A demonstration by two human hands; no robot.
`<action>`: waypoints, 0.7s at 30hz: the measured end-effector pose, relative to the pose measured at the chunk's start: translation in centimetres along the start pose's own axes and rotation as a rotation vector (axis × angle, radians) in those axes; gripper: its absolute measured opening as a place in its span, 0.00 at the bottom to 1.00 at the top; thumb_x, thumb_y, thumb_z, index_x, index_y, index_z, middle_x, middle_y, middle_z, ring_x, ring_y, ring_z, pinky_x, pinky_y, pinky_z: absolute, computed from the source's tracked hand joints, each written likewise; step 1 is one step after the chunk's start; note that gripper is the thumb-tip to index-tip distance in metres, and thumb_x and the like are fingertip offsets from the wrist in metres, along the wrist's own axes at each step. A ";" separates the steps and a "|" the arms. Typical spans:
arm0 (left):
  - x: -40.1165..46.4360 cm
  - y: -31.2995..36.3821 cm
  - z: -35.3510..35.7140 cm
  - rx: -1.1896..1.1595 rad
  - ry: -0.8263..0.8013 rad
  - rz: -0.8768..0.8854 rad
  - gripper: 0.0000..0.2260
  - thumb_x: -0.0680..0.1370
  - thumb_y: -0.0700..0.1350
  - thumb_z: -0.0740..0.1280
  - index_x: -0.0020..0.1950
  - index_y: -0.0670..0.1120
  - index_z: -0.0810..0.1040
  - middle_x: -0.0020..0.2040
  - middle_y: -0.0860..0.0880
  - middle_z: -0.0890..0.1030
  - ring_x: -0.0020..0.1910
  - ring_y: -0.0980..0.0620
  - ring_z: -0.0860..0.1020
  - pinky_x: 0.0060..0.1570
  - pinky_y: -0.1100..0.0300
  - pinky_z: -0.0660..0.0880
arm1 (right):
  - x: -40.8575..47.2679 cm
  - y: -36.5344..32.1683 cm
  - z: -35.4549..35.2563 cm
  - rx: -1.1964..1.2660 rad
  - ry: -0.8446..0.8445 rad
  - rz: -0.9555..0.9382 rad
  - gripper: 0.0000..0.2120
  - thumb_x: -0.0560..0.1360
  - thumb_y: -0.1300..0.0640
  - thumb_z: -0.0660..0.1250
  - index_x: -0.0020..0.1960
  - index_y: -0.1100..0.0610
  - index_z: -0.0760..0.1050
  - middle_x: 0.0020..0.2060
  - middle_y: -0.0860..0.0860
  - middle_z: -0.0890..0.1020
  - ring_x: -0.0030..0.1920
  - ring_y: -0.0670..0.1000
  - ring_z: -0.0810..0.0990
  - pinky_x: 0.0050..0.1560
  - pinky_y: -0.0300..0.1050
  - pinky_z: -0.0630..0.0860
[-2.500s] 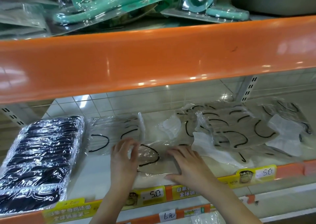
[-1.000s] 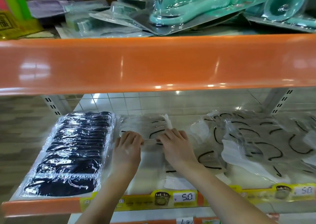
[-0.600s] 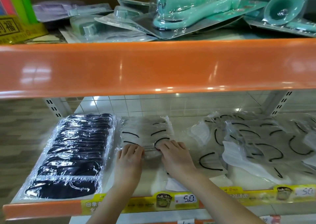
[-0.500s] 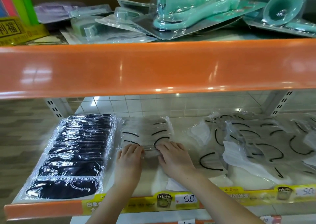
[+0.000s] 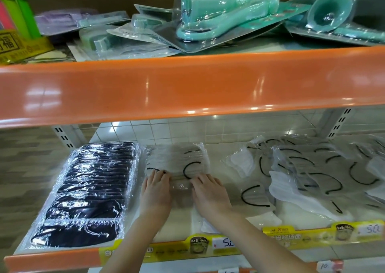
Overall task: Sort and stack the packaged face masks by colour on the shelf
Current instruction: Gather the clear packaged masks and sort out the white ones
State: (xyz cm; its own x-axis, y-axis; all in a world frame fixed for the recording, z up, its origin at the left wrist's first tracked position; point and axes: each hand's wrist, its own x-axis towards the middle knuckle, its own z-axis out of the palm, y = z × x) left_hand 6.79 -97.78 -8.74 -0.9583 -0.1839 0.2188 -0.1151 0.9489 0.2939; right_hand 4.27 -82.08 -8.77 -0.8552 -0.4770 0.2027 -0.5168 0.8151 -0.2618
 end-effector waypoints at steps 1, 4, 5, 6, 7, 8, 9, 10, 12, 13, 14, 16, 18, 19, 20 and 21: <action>-0.2 0.3 0.3 0.026 -0.039 0.005 0.23 0.77 0.39 0.58 0.72 0.50 0.64 0.74 0.52 0.61 0.77 0.49 0.52 0.73 0.56 0.50 | -0.1 -0.1 0.0 0.014 -0.012 0.000 0.12 0.75 0.61 0.65 0.59 0.57 0.77 0.57 0.52 0.76 0.59 0.55 0.75 0.56 0.48 0.71; -1.2 1.3 1.2 0.024 -0.115 0.061 0.22 0.75 0.44 0.52 0.68 0.47 0.71 0.72 0.48 0.67 0.75 0.43 0.59 0.72 0.51 0.58 | -0.4 -0.4 0.2 0.029 -0.077 0.010 0.17 0.78 0.61 0.60 0.67 0.56 0.71 0.66 0.50 0.69 0.67 0.54 0.67 0.63 0.48 0.65; -1.5 1.5 1.6 -0.011 -0.118 0.088 0.22 0.73 0.47 0.52 0.63 0.46 0.76 0.68 0.46 0.73 0.71 0.41 0.66 0.69 0.49 0.65 | -0.5 -0.5 0.2 0.043 -0.084 0.014 0.19 0.78 0.61 0.60 0.68 0.55 0.70 0.67 0.50 0.68 0.68 0.54 0.65 0.64 0.48 0.65; -1.8 1.5 2.1 -0.033 -0.111 0.117 0.22 0.71 0.48 0.53 0.59 0.46 0.79 0.63 0.46 0.77 0.67 0.40 0.72 0.65 0.47 0.70 | -0.5 -0.6 0.0 0.064 -0.076 0.016 0.20 0.78 0.61 0.60 0.69 0.54 0.68 0.68 0.49 0.67 0.69 0.53 0.64 0.65 0.48 0.65; -2.0 1.7 2.2 -0.042 -0.107 0.123 0.22 0.70 0.48 0.54 0.57 0.45 0.80 0.61 0.45 0.79 0.63 0.40 0.76 0.62 0.48 0.73 | -0.6 -0.6 -0.1 0.078 -0.083 0.018 0.20 0.78 0.60 0.60 0.70 0.53 0.67 0.69 0.49 0.66 0.69 0.53 0.63 0.66 0.48 0.65; -2.2 1.9 2.1 -0.046 -0.109 0.115 0.22 0.70 0.49 0.55 0.56 0.44 0.81 0.59 0.44 0.80 0.61 0.40 0.77 0.62 0.49 0.72 | -0.6 -0.6 -0.3 0.088 -0.092 0.018 0.20 0.79 0.59 0.59 0.71 0.53 0.66 0.69 0.48 0.65 0.70 0.51 0.62 0.66 0.48 0.65; -2.4 2.2 1.9 -0.051 -0.115 0.103 0.21 0.71 0.48 0.55 0.56 0.43 0.81 0.59 0.43 0.80 0.60 0.40 0.78 0.62 0.51 0.69 | -0.7 -0.5 -0.5 0.104 -0.102 0.023 0.19 0.80 0.57 0.57 0.71 0.52 0.66 0.70 0.47 0.65 0.70 0.50 0.62 0.67 0.47 0.65; -2.6 2.2 2.1 -0.057 -0.095 0.101 0.21 0.71 0.48 0.56 0.56 0.43 0.81 0.59 0.43 0.80 0.60 0.40 0.78 0.62 0.53 0.66 | -0.8 -0.4 -0.7 0.112 -0.105 0.029 0.18 0.81 0.56 0.56 0.71 0.52 0.66 0.69 0.47 0.65 0.70 0.50 0.62 0.66 0.46 0.65; -2.7 2.1 2.3 -0.070 -0.047 0.099 0.20 0.71 0.46 0.56 0.57 0.42 0.80 0.60 0.43 0.79 0.61 0.40 0.77 0.63 0.55 0.63 | -1.1 0.3 -1.3 0.105 -0.093 0.044 0.18 0.81 0.56 0.56 0.70 0.52 0.67 0.68 0.47 0.67 0.68 0.50 0.64 0.63 0.46 0.67; -2.6 2.0 2.2 -0.085 -0.038 0.091 0.20 0.72 0.46 0.55 0.57 0.42 0.80 0.60 0.43 0.79 0.62 0.40 0.76 0.63 0.55 0.62 | -1.3 0.7 -1.7 0.099 -0.077 0.052 0.17 0.81 0.56 0.56 0.70 0.53 0.67 0.67 0.48 0.68 0.67 0.51 0.65 0.61 0.46 0.68; -2.6 2.0 2.2 -0.111 -0.027 0.072 0.19 0.73 0.46 0.55 0.57 0.42 0.80 0.60 0.43 0.79 0.62 0.40 0.76 0.64 0.55 0.64 | -1.5 1.2 -2.0 0.096 -0.059 0.063 0.17 0.81 0.56 0.56 0.70 0.53 0.67 0.66 0.48 0.69 0.66 0.51 0.67 0.60 0.46 0.68; -2.6 2.4 1.9 -0.196 -0.009 0.031 0.18 0.74 0.46 0.55 0.55 0.42 0.80 0.59 0.43 0.80 0.60 0.40 0.77 0.61 0.51 0.72 | -2.1 2.4 -2.6 0.077 -0.035 0.098 0.16 0.80 0.57 0.57 0.68 0.53 0.68 0.63 0.48 0.71 0.63 0.52 0.69 0.59 0.46 0.69; -2.7 3.1 1.2 -0.268 0.014 0.001 0.15 0.75 0.42 0.59 0.57 0.43 0.79 0.59 0.46 0.79 0.59 0.43 0.76 0.57 0.53 0.74 | -2.7 3.9 -3.3 0.056 -0.017 0.147 0.15 0.80 0.57 0.56 0.67 0.52 0.69 0.61 0.48 0.72 0.62 0.51 0.70 0.58 0.44 0.69; -2.7 3.7 0.8 -0.289 0.020 -0.012 0.14 0.75 0.39 0.60 0.60 0.44 0.78 0.60 0.48 0.77 0.61 0.47 0.74 0.57 0.55 0.72 | -3.0 4.6 -3.7 0.051 -0.012 0.176 0.15 0.81 0.56 0.56 0.67 0.52 0.69 0.62 0.47 0.72 0.62 0.50 0.70 0.57 0.43 0.68; -2.8 4.3 0.5 -0.303 0.011 -0.022 0.15 0.76 0.37 0.61 0.62 0.46 0.76 0.61 0.51 0.75 0.62 0.50 0.72 0.56 0.59 0.69 | -3.3 5.3 -4.1 0.054 -0.016 0.203 0.16 0.81 0.54 0.55 0.67 0.51 0.68 0.62 0.47 0.71 0.62 0.50 0.70 0.58 0.43 0.67; -3.0 4.9 0.5 -0.319 -0.004 -0.017 0.16 0.76 0.36 0.61 0.62 0.47 0.75 0.61 0.52 0.75 0.62 0.52 0.70 0.53 0.62 0.67 | -3.5 5.9 -4.6 0.056 -0.028 0.221 0.16 0.81 0.52 0.55 0.68 0.50 0.68 0.63 0.46 0.71 0.63 0.49 0.69 0.59 0.44 0.66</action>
State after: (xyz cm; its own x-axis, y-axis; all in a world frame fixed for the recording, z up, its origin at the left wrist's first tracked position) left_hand 8.98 -92.46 -8.39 -0.9579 -0.1974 0.2084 -0.0433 0.8172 0.5747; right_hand 4.43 -74.10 -6.70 -0.9482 -0.2986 0.1088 -0.3177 0.8816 -0.3491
